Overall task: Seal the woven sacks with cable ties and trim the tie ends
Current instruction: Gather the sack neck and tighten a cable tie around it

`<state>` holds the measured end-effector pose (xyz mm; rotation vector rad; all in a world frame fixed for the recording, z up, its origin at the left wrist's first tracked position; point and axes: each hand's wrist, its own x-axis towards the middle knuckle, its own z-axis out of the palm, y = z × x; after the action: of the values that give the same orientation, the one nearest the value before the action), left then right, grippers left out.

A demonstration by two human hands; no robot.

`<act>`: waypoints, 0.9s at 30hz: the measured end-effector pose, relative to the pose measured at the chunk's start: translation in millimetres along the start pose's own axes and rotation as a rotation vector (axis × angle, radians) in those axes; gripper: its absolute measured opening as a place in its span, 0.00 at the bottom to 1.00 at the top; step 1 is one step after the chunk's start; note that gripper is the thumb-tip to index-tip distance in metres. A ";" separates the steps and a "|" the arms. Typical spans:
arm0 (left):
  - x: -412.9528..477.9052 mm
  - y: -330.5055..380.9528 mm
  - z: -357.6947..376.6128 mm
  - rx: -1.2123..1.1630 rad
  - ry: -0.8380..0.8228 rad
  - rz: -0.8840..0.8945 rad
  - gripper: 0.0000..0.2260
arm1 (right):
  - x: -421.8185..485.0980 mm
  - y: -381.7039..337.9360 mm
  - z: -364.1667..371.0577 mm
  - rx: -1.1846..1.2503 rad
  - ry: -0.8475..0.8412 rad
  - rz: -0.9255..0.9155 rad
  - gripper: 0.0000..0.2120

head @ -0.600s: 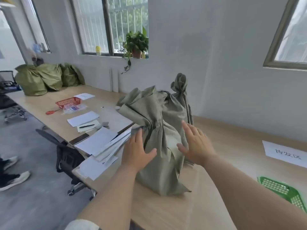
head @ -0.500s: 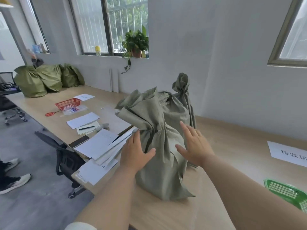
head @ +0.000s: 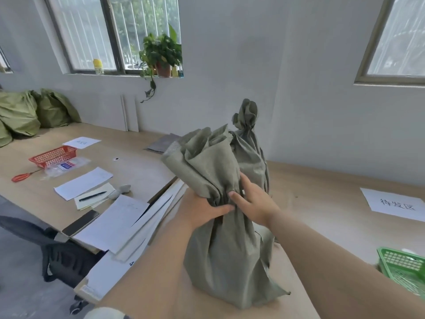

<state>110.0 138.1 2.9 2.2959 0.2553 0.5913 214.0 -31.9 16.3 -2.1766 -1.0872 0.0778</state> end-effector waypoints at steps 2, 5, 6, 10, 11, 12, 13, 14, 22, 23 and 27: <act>8.0 0.7 2.1 -0.061 -0.077 -0.010 0.30 | 4.3 -3.6 3.4 0.032 0.008 0.051 0.24; 19.4 -1.3 9.4 -0.142 -0.147 -0.022 0.31 | 8.2 -6.0 7.6 0.130 0.039 0.116 0.14; 21.7 -0.7 11.4 -0.167 -0.163 -0.026 0.31 | 9.2 -7.4 8.0 0.159 0.052 0.137 0.12; 29.8 -1.5 23.0 -0.178 -0.161 -0.021 0.31 | 15.2 -9.5 9.8 0.161 0.148 0.151 0.10; 31.3 -1.1 24.7 -0.173 -0.143 -0.004 0.27 | 16.8 -9.1 11.3 0.156 0.175 0.145 0.11; 33.2 -1.3 26.5 -0.173 -0.124 0.002 0.23 | 17.6 -9.9 12.6 0.154 0.205 0.148 0.13; 35.4 -1.8 28.8 -0.178 -0.109 0.004 0.20 | 18.6 -10.0 14.1 0.153 0.229 0.155 0.14; 37.1 -2.3 30.4 -0.179 -0.105 0.008 0.18 | 18.5 -12.8 14.6 0.153 0.246 0.166 0.14; 49.3 14.1 43.2 -0.182 -0.224 0.039 0.09 | 10.2 -17.0 7.5 0.296 0.341 0.264 0.10; 50.2 16.6 47.8 -0.211 -0.229 0.042 0.09 | 8.6 -16.4 4.3 0.303 0.355 0.273 0.10; 52.1 40.6 59.6 -0.320 -0.228 0.061 0.07 | -2.9 -16.0 -11.3 0.304 0.454 0.260 0.14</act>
<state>184.8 90.9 12.2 2.0417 -0.0198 0.3649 205.0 -33.7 33.9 -1.9183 -0.4998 -0.1226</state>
